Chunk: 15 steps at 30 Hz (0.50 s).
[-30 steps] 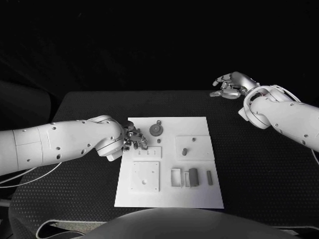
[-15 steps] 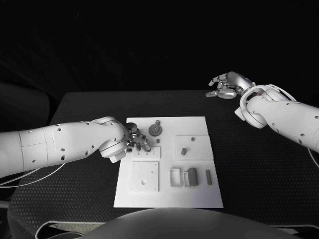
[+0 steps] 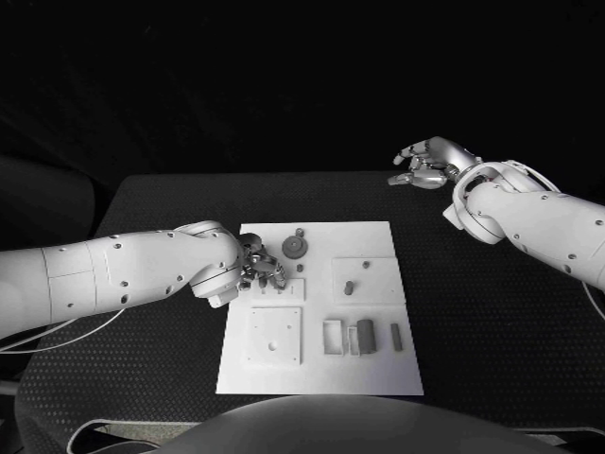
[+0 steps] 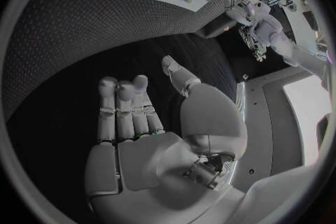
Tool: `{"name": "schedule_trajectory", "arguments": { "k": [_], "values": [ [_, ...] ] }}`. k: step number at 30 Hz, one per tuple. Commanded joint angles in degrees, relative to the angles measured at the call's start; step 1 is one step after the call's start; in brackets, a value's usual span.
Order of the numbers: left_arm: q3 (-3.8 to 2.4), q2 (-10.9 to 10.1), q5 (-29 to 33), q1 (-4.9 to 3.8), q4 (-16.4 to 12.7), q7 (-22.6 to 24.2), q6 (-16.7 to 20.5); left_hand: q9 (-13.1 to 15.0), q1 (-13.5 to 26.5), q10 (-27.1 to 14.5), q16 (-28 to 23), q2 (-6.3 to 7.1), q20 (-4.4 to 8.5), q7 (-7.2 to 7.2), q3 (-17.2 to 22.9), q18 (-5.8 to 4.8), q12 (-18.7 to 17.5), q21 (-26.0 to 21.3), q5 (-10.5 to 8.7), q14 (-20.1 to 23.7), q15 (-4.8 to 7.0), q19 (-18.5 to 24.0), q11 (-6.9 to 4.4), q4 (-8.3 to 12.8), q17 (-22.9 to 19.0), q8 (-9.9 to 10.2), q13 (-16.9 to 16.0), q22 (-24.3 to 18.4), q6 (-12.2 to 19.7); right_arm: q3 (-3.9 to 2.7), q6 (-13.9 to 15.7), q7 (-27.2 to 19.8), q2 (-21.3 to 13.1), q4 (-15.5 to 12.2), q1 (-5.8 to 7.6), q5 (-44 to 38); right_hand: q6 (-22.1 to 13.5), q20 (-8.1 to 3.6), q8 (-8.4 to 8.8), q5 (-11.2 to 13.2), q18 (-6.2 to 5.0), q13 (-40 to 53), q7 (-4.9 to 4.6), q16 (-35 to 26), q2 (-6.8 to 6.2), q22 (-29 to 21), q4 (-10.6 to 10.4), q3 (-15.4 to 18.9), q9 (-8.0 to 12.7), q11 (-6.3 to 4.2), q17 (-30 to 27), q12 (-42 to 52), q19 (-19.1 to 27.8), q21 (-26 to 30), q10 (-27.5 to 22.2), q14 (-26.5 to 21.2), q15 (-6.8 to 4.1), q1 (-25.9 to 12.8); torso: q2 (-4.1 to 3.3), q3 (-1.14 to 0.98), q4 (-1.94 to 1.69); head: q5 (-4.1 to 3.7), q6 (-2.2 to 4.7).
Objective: Assemble the parts on the task board
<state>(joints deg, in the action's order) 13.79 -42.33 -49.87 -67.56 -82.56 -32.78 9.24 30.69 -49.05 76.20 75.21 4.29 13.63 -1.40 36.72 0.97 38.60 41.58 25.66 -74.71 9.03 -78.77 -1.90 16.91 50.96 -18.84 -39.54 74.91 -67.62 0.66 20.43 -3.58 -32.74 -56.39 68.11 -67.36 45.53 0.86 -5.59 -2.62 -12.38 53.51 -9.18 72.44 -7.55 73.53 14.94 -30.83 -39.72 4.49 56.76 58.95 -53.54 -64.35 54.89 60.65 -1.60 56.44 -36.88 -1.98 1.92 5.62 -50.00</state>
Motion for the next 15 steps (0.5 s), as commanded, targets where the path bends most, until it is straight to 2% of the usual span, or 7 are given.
{"name": "schedule_trajectory", "arguments": {
  "k": [1,7,15],
  "values": [
    [0.0,0.1,-1.2,0.18,0.3,0.0,-1.3,9.8,-0.7,4.5,0.4,-1.23,1.43,2.02,1.5,0.91,0.3,0.3,0.02,-1.4,2.42,-1.1,-3.69,-0.8,-0.1,-4.8,-0.1,1.4,-5.2,-0.04,-0.8,-0.1,0.0,-0.2,0.06,0.1,-1.5,0.2,-0.04,-0.1,-2.62,-0.1,-1.87,-0.3,0.43,-0.1,0.0,0.3,0.1,0.05,-0.1,-0.4,0.4,0.2,-0.5,-0.5,-0.06,0.1,-0.03,0.09,-0.01,0.1,0.0],
    [0.0,0.4,-1.2,0.18,1.1,0.0,-1.9,9.9,-0.5,4.5,0.5,-1.42,1.39,2.03,1.5,0.9,0.4,0.4,0.08,-1.4,2.42,-1.0,-3.7,-0.8,-0.1,-4.8,-0.1,1.4,-5.2,-0.04,-0.9,-0.1,0.1,-0.4,0.06,0.1,-1.5,0.22,-0.04,-0.1,-2.62,-0.1,-1.87,-0.3,0.46,-0.1,-0.1,0.3,0.1,0.05,-0.1,-0.3,0.4,0.2,-0.5,-0.6,-0.05,0.0,-0.01,0.02,-0.04,-0.08,0.0],
    [-0.01,0.8,-1.2,0.49,1.9,-0.1,-2.6,10.0,-0.3,4.6,0.8,-1.67,1.33,2.09,1.4,0.89,0.5,0.6,0.24,-1.4,2.41,-1.0,-3.69,-0.7,-0.2,-4.9,-0.1,1.4,-5.4,-0.04,-1.1,-0.1,0.2,-0.5,0.06,0.1,-1.5,0.23,-0.04,-0.1,-2.62,-0.2,-1.87,-0.4,0.48,-0.1,-0.1,0.3,0.1,0.06,-0.1,-0.3,0.4,0.2,-0.5,-0.6,-0.05,0.0,-0.06,0.09,-0.02,-0.2,0.0]
  ]
}}
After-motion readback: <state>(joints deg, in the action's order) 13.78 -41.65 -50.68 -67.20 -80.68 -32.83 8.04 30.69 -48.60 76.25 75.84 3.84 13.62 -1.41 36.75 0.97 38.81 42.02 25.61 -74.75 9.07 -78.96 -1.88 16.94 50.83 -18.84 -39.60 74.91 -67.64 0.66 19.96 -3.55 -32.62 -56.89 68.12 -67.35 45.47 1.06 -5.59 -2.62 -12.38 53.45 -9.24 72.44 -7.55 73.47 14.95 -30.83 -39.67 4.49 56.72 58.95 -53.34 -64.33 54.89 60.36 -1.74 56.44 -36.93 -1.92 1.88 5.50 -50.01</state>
